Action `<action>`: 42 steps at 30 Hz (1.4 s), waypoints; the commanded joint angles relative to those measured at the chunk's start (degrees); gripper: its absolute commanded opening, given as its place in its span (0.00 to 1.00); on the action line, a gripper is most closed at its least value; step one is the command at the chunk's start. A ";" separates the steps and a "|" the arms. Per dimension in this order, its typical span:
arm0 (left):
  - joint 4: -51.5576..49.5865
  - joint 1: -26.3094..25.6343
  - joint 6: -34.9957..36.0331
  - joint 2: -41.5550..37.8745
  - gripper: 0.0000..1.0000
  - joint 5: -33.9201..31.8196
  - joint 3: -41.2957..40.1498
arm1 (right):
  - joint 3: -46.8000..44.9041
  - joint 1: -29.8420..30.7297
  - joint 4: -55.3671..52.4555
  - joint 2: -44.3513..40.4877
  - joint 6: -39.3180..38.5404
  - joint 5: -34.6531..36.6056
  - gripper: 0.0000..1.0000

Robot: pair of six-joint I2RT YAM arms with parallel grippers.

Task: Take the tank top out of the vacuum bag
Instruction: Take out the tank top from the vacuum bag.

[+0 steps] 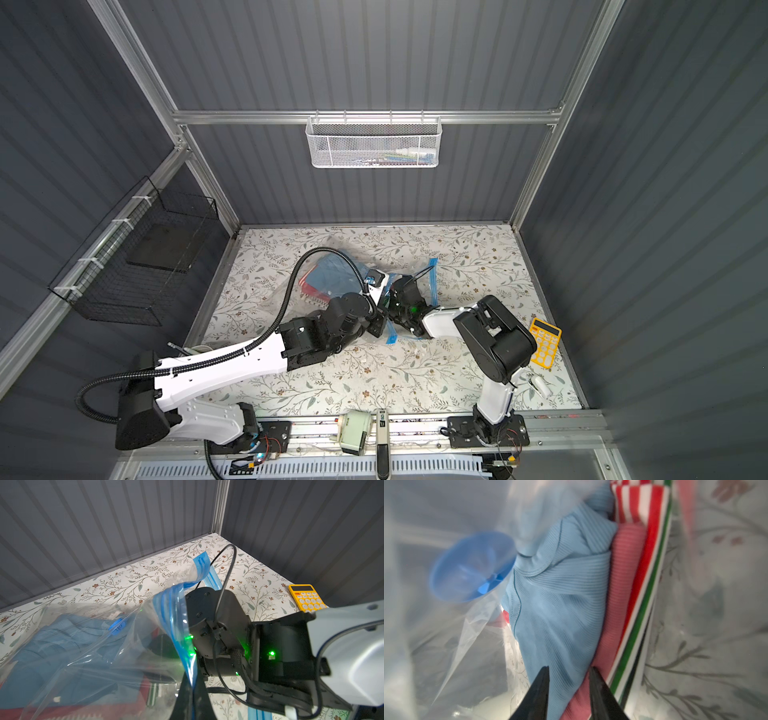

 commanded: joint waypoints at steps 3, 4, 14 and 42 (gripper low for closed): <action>-0.41 0.32 2.22 -1.45 0.00 -0.67 1.50 | 2.67 -0.54 -1.23 2.58 0.91 -1.09 0.35; -0.63 0.30 2.35 -1.43 0.00 -0.70 1.53 | 3.16 -0.55 -1.42 3.02 1.02 -1.38 0.35; -0.79 0.32 2.87 -1.70 0.00 -0.64 1.31 | 6.62 -0.81 -4.76 3.47 -0.64 -1.33 0.35; 1.01 0.39 3.05 -3.71 0.00 -5.12 -2.31 | 7.18 -0.36 -9.45 -12.20 -6.40 -2.54 0.00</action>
